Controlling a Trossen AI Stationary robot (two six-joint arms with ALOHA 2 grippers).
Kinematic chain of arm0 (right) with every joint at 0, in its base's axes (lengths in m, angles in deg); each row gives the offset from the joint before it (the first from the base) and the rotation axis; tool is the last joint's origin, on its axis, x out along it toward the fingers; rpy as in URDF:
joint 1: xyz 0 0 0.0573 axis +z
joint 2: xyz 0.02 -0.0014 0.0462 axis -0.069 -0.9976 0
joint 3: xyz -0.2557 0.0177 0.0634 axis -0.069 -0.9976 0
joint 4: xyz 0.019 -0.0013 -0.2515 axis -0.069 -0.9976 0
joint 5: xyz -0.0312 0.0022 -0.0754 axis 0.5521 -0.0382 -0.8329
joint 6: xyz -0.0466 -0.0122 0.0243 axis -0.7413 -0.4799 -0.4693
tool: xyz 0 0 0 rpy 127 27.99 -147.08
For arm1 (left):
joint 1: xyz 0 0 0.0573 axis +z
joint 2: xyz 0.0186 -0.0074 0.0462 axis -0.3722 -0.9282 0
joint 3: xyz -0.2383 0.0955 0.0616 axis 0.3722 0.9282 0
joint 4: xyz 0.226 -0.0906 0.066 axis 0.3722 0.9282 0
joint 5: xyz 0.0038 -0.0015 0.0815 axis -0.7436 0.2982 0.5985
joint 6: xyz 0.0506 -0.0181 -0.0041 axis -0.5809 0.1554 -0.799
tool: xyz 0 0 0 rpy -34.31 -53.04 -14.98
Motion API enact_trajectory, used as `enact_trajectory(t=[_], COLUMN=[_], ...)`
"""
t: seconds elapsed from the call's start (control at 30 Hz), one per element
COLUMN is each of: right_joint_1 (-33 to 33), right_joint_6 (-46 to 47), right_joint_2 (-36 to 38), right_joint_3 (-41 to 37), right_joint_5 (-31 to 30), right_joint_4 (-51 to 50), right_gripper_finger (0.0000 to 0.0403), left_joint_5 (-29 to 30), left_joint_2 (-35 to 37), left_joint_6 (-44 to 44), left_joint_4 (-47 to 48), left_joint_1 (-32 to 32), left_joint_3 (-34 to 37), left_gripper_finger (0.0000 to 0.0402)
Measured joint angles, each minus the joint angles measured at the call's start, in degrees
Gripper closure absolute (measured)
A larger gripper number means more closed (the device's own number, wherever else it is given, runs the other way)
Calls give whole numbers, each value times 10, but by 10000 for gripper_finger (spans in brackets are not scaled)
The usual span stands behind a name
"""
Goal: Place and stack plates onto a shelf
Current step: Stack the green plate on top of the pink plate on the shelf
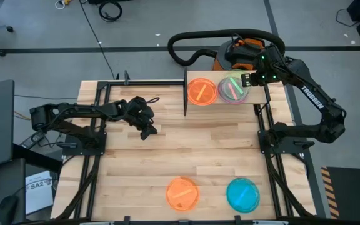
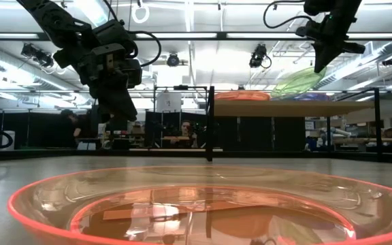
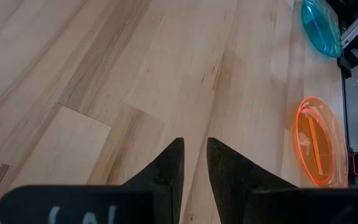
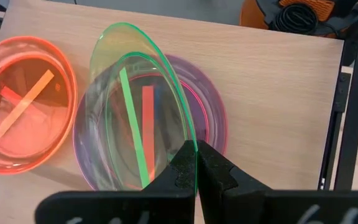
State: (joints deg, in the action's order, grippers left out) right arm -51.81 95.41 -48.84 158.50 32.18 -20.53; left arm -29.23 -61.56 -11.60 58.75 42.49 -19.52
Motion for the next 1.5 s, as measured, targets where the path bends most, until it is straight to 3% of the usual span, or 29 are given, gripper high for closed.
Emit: enact_trajectory(t=[0.7,1.5], right_joint_1=[0,0], right_joint_6=[14,14], right_joint_2=[0,0], right_joint_3=[-25,-25], right_joint_5=[0,-2], right_joint_4=[23,18], right_gripper_finger=[394,303], left_joint_5=[0,0], left_joint_2=[0,0], left_joint_6=[0,0], left_joint_4=[0,0], left_joint_1=[0,0], left_joint_3=[0,0], left_gripper_finger=[326,326])
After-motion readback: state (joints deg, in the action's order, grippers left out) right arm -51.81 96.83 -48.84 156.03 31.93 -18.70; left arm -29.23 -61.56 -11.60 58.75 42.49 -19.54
